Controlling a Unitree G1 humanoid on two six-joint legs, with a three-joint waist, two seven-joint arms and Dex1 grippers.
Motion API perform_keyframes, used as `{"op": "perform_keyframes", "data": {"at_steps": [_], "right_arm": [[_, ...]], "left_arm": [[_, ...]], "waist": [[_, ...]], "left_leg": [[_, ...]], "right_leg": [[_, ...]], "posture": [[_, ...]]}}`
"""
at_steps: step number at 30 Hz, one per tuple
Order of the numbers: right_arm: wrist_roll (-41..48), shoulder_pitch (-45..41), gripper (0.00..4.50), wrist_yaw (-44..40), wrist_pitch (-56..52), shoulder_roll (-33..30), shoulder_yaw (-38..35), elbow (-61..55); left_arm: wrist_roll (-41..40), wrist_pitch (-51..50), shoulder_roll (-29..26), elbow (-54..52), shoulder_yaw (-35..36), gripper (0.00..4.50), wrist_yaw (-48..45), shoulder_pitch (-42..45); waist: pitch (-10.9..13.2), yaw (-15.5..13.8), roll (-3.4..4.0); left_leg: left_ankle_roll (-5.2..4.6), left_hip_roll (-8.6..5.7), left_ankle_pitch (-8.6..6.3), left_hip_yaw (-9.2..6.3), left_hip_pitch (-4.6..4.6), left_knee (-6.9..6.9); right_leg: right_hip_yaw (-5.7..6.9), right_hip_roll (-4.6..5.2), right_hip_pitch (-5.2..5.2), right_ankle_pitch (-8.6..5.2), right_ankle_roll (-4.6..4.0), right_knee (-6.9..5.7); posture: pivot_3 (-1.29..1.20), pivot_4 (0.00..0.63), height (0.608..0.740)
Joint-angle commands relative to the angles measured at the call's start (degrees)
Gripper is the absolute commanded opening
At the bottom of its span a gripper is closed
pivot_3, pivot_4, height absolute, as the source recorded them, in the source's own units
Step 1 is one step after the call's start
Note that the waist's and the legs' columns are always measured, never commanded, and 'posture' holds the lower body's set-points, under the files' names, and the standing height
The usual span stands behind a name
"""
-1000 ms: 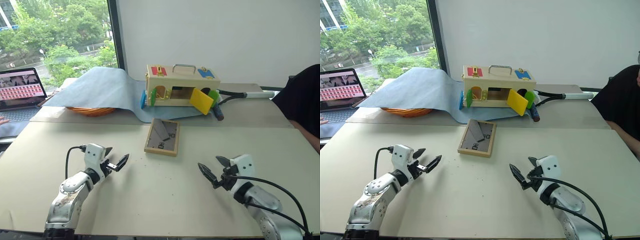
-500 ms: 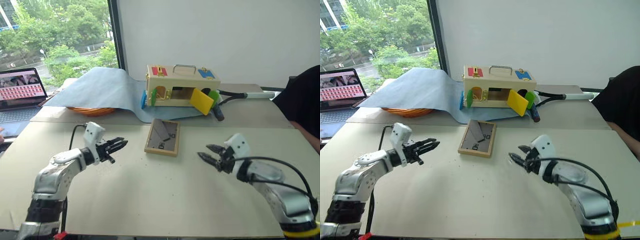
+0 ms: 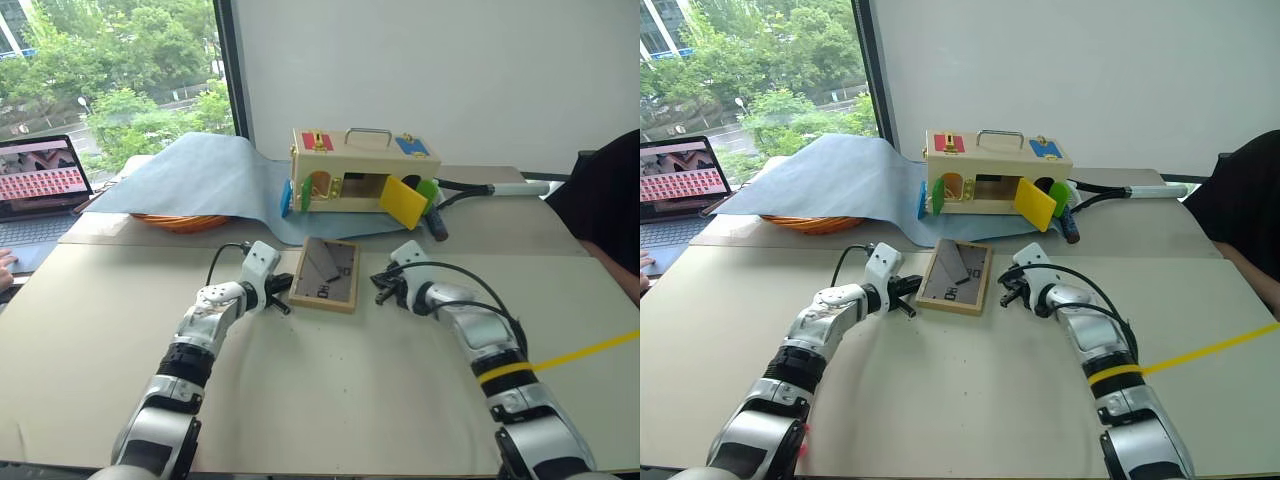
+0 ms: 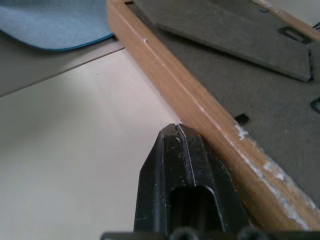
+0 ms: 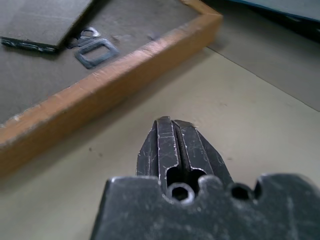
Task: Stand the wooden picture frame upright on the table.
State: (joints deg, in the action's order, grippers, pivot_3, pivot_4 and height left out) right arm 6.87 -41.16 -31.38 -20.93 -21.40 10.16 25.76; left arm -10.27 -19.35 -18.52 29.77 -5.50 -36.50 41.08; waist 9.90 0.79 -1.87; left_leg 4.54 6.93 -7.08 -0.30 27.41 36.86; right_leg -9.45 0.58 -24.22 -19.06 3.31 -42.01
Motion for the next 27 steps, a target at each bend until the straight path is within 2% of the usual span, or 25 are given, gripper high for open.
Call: {"op": "perform_keyframes", "data": {"at_steps": [1,4,8,13,19,22,27], "right_arm": [[-1.2,-2.7,0.03,-1.9,4.9,2.3,0.1,4.9],[-1.3,-2.1,0.03,-4.2,5.8,3.3,0.2,4.4],[-1.0,2.7,0.03,-6.6,2.4,2.0,0.6,-4.2],[1.1,12.7,0.03,-8.1,-7.9,-1.3,1.1,-23.3],[3.6,23.2,0.03,-6.5,-20.5,-3.4,1.3,-42.3],[4.5,25.8,0.03,-5.4,-24.5,-3.6,0.7,-47.3],[4.9,26.6,0.03,-4.1,-26.5,-5.0,-1.5,-48.2]], "left_arm": [[0.7,0.5,1.0,-0.7,-0.9,0.0,-2.0,0.8],[0.6,-1.5,0.7,-3.7,-1.6,0.0,-4.3,-0.9],[-0.2,-7.5,-1.6,-12.9,-3.7,0.0,-8.3,-6.7],[-2.0,-15.5,-6.1,-26.2,-3.5,0.0,-10.1,-15.7],[-4.5,-22.3,-11.5,-37.4,-2.5,0.0,-10.2,-24.7],[-5.4,-24.1,-14.4,-41.0,-2.1,0.0,-10.3,-28.5],[-7.9,-27.4,-17.8,-44.6,-0.4,0.0,-9.8,-33.0]], "waist": [[0.0,0.0,0.0],[0.0,0.1,0.01],[-0.1,0.2,0.1],[-0.2,0.1,0.21],[-0.5,0.4,0.28],[-0.6,0.7,0.32],[-0.7,1.1,0.35]], "left_leg": [[0.0,0.0,0.0,0.0,0.0,0.01],[0.01,0.0,0.01,-0.02,-0.04,0.02],[0.03,0.0,-0.01,-0.03,-0.03,-0.04],[0.06,0.01,-0.04,-0.04,-0.07,-0.06],[0.07,0.01,-0.05,-0.05,-0.16,-0.04],[0.06,0.02,-0.07,-0.05,-0.23,-0.05],[0.06,0.02,-0.07,-0.05,-0.25,-0.04]], "right_leg": [[0.0,0.0,0.01,0.0,0.0,-0.01],[0.02,0.0,0.04,0.0,0.0,-0.04],[0.03,0.0,0.04,-0.01,0.0,-0.05],[0.04,0.0,0.08,-0.02,-0.02,-0.04],[0.03,0.0,0.13,-0.16,0.15,-0.04],[0.03,0.0,0.16,-0.24,0.2,-0.04],[0.03,0.0,0.16,-0.32,0.28,-0.03]], "posture": [[0.0,0.15,0.67],[0.0,0.15,0.67],[0.0,0.15,0.67],[0.0,0.15,0.67],[0.0,0.15,0.67],[0.0,0.15,0.67],[0.0,0.15,0.67]]}}
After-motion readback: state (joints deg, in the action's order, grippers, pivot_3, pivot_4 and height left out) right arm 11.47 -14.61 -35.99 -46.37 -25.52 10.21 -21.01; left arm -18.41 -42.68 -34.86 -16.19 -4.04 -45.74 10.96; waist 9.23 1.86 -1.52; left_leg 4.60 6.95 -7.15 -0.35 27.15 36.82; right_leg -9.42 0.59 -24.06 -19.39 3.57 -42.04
